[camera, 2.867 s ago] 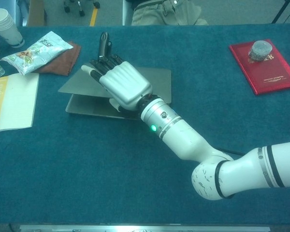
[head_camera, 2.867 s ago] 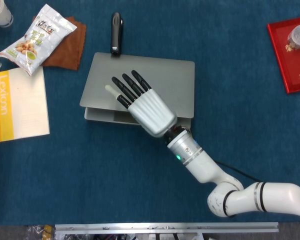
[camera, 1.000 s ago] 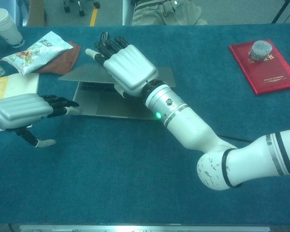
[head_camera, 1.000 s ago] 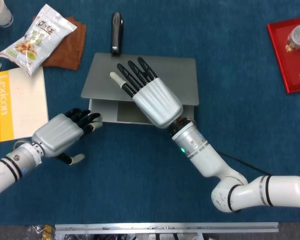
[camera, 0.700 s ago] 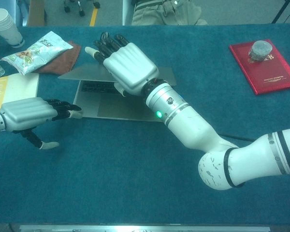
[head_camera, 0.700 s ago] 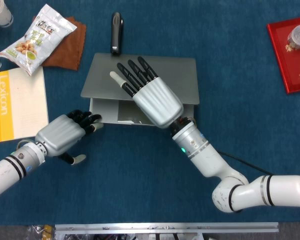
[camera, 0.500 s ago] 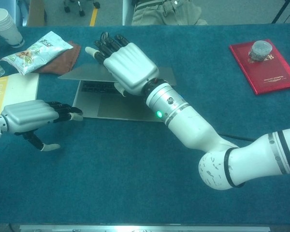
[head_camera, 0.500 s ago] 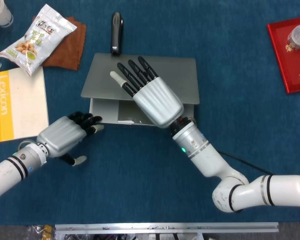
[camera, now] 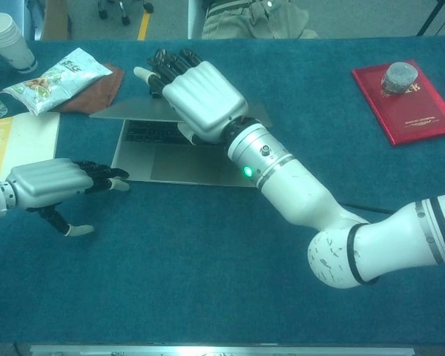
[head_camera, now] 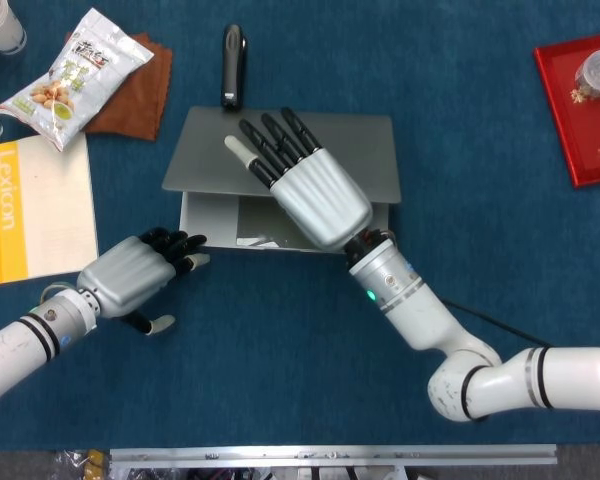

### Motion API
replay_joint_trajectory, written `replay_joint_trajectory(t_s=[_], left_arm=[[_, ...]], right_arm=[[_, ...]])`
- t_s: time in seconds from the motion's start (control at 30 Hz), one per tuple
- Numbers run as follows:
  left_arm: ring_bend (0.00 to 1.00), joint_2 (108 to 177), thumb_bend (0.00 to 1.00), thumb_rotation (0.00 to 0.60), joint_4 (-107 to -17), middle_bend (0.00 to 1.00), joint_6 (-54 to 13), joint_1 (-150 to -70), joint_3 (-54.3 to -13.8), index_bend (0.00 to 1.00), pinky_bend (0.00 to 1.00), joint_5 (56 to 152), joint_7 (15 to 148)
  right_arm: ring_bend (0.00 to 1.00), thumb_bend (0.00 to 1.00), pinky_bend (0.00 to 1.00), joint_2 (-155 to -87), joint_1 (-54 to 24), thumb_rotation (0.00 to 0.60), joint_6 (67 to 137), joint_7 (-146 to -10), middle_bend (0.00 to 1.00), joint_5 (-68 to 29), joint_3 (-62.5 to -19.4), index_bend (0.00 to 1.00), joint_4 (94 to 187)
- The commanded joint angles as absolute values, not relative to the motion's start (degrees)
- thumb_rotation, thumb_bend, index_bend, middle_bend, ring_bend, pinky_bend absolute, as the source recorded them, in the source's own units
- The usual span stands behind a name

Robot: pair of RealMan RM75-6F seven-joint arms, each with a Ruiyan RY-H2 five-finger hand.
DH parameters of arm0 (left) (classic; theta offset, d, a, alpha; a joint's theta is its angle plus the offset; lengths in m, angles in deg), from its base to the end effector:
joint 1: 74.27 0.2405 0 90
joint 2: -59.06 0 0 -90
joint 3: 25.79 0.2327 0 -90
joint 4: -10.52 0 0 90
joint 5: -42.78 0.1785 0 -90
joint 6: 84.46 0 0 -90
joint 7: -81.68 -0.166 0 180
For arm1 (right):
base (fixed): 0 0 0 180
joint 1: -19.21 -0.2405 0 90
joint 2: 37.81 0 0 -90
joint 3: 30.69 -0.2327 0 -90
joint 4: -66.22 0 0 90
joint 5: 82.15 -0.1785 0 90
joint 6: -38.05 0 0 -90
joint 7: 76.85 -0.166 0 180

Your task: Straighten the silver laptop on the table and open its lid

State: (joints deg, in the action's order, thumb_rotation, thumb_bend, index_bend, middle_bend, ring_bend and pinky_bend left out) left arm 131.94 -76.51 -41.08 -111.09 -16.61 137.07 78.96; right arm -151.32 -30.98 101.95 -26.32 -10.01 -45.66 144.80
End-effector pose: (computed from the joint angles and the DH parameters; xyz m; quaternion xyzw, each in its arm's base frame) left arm -0.2186 0.2442 0.0114 -0.8910 -0.3225 -0.1801 0.2640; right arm 0.0095 -0.2985 -0.0669 0.7828 -0.1550 0.4266 0.4256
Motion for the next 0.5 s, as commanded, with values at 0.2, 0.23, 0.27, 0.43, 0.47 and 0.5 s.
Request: replay_joint_trajectory(t_s=[0.2,0.23,0.27,0.43,0.47,0.5], left_arm=[[0.00,132.11,0.32,0.399,-76.72,0.00,-41.16,-111.37,-16.38,0.04,0.08,136.42,78.23],[0.00,132.12,0.32,0.399,-76.77,0.00,-41.18,-111.42,-16.36,0.04,0.08,136.31,78.09],[0.00,132.13,0.32,0.400,-76.82,0.00,-41.16,-111.44,-16.34,0.04,0.08,136.23,77.98],[0.00,132.12,0.32,0.400,-77.05,0.00,-41.13,-111.59,-16.26,0.04,0.08,135.83,77.44],[0.00,132.14,0.32,0.399,-77.07,0.00,-41.15,-111.61,-16.23,0.04,0.08,135.74,77.37],[0.00,132.16,0.32,0.398,-77.07,0.00,-41.15,-111.62,-16.21,0.04,0.08,135.65,77.27]], right_arm=[[0.00,0.37,0.07,-149.72,-31.05,0.600,102.38,-26.39,0.04,-10.61,-46.62,0.00,145.28],[0.00,0.36,0.07,-149.40,-31.09,0.600,102.40,-26.41,0.04,-10.76,-46.81,0.00,145.29],[0.00,0.36,0.07,-149.15,-31.10,0.600,102.42,-26.47,0.04,-10.90,-46.98,0.00,145.34],[0.00,0.36,0.07,-147.57,-31.41,0.600,102.57,-26.52,0.04,-11.65,-48.20,0.00,145.24],[0.00,0.36,0.07,-147.32,-31.50,0.600,102.59,-26.56,0.04,-11.79,-48.43,0.00,145.15],[0.00,0.36,0.07,-147.04,-31.60,0.600,102.62,-26.61,0.04,-11.92,-48.71,0.00,145.01]])
